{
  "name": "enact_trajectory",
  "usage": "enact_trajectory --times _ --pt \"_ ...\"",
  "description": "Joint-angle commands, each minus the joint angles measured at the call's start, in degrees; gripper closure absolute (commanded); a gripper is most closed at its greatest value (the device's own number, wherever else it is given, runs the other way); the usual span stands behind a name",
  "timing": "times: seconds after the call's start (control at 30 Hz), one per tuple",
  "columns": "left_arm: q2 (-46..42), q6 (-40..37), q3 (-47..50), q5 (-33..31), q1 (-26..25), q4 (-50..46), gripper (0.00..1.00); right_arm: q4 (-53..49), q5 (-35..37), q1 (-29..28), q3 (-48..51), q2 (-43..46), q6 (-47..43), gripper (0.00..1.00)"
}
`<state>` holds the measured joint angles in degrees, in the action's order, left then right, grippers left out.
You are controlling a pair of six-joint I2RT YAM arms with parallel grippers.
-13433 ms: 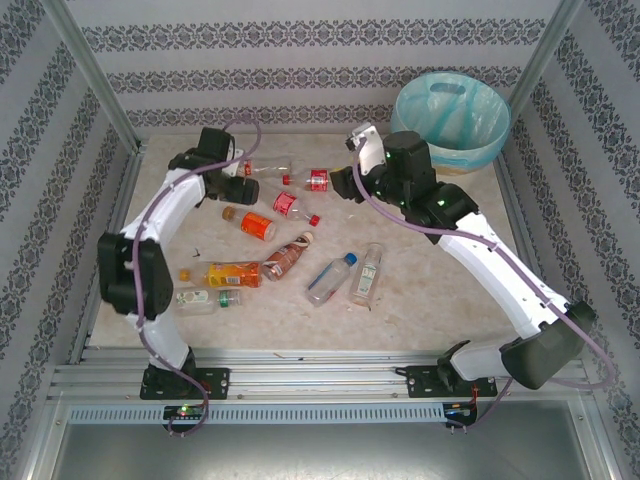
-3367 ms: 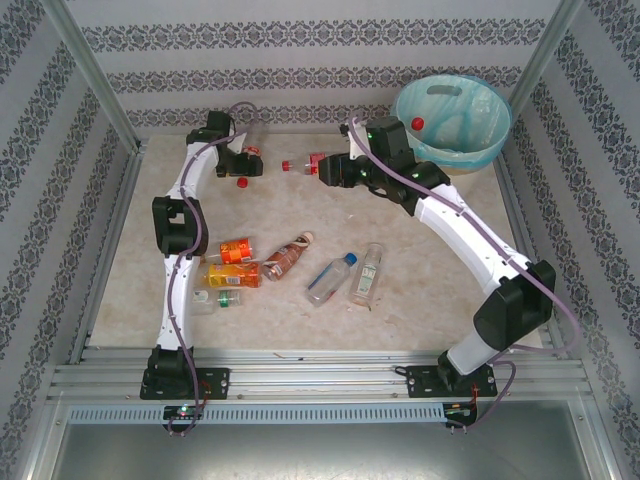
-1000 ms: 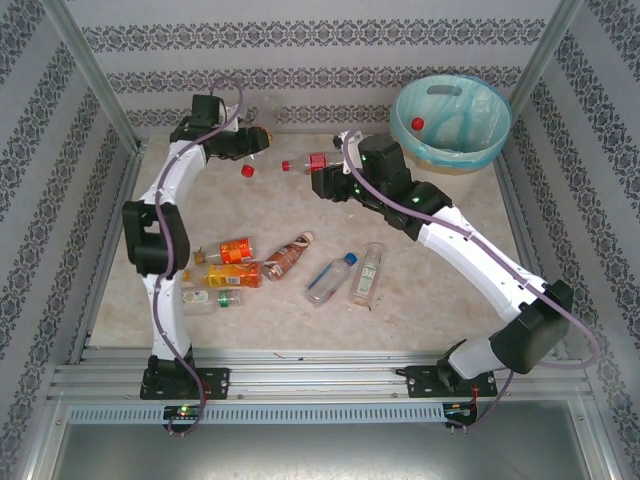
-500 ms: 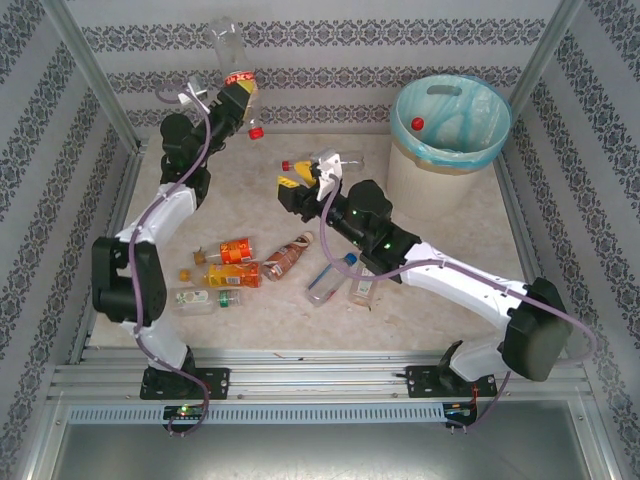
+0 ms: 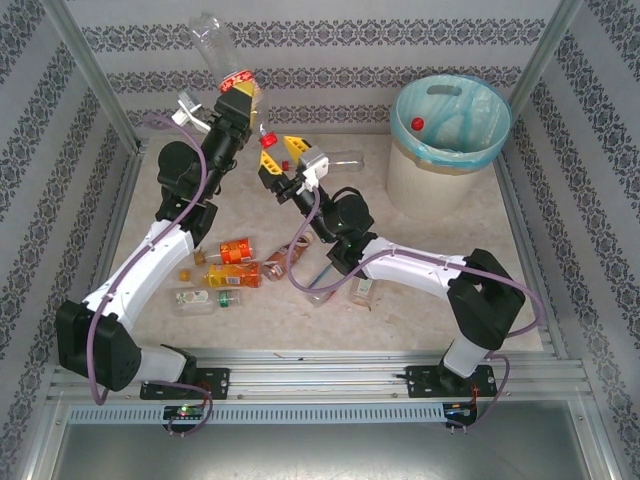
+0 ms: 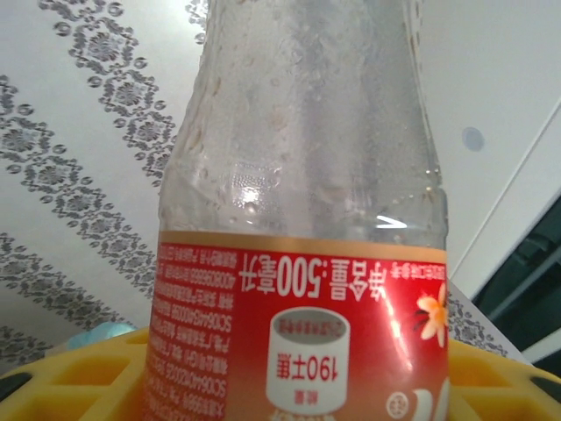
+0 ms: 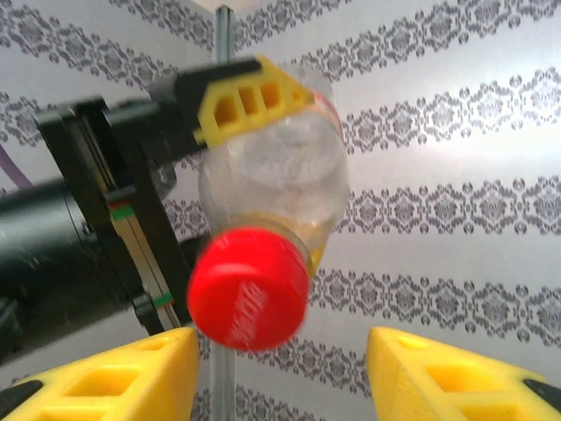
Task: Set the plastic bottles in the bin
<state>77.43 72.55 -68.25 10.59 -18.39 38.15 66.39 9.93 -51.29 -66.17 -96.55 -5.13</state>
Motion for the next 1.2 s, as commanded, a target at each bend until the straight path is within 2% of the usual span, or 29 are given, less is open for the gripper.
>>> enact_trajectory --times 0.0,0.5,0.8,1.17 --pt "-1.42 0.79 0.82 -3.71 -0.86 -1.68 0.47 8.91 0.92 -1.42 -2.91 -0.79 -2.85 0.45" --pt "-4.74 1.54 1.61 -4.73 -2.28 -3.04 0.48 7.71 7.42 -3.20 -4.67 -2.28 -4.51 0.48" --pt "-4.18 3.38 1.79 -3.84 -3.18 -3.95 0.48 6.35 6.11 -3.20 -6.43 -3.55 -3.40 0.55" --pt "-4.16 3.39 1.79 -4.33 -3.43 -3.48 0.48 5.55 6.15 -2.89 -7.56 -4.72 -2.41 0.53"
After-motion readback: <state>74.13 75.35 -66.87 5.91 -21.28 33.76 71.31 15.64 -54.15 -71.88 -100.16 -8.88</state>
